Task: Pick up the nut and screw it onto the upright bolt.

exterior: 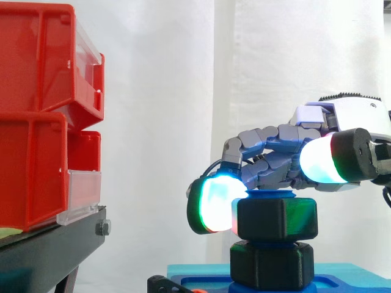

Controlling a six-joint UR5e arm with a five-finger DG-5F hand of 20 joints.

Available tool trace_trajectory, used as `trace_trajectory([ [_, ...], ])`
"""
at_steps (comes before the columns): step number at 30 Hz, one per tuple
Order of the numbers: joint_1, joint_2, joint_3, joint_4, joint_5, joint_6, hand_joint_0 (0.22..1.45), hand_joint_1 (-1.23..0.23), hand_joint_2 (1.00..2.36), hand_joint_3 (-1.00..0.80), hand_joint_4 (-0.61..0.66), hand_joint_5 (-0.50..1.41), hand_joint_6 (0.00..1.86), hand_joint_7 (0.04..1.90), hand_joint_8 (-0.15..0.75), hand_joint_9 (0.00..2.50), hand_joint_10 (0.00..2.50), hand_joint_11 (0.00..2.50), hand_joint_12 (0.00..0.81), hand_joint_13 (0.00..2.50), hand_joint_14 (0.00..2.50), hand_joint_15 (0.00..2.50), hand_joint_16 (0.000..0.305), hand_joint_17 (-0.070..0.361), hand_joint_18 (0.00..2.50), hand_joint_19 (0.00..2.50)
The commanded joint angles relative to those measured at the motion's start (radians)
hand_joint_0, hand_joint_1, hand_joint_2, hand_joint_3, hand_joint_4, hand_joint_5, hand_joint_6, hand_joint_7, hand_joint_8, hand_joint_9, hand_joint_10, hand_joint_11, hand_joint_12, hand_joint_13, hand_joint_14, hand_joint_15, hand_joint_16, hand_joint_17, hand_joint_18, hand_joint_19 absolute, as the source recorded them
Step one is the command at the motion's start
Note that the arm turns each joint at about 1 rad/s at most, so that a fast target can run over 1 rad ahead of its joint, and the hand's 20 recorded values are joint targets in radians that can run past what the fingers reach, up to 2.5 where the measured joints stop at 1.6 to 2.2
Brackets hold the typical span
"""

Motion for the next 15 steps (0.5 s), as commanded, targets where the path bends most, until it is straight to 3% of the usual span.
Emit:
trace_trajectory([
  [1, -0.014, 0.000, 0.000, 0.000, -0.021, 0.000, 0.42, -0.31, 1.00, -0.50, 0.24, -0.08, 0.50, 1.20, 0.284, 0.52, 0.00, 0.00, 0.314, 0.28, 0.00, 0.00, 0.034, 0.078, 0.00, 0.00],
  [9, -0.047, 0.000, 0.000, 0.000, -0.069, 0.000, 0.43, -0.31, 1.00, -0.50, 0.24, -0.05, 0.50, 1.26, 0.288, 0.58, 0.00, 0.00, 0.307, 0.33, 0.00, 0.00, 0.033, 0.074, 0.00, 0.00],
  [15, -0.061, 0.000, 0.000, -0.002, -0.082, 0.000, 0.44, -0.32, 1.00, -0.50, 0.23, -0.03, 0.50, 1.30, 0.289, 0.65, 0.00, 0.00, 0.298, 0.38, 0.00, 0.00, 0.031, 0.070, 0.00, 0.00],
])
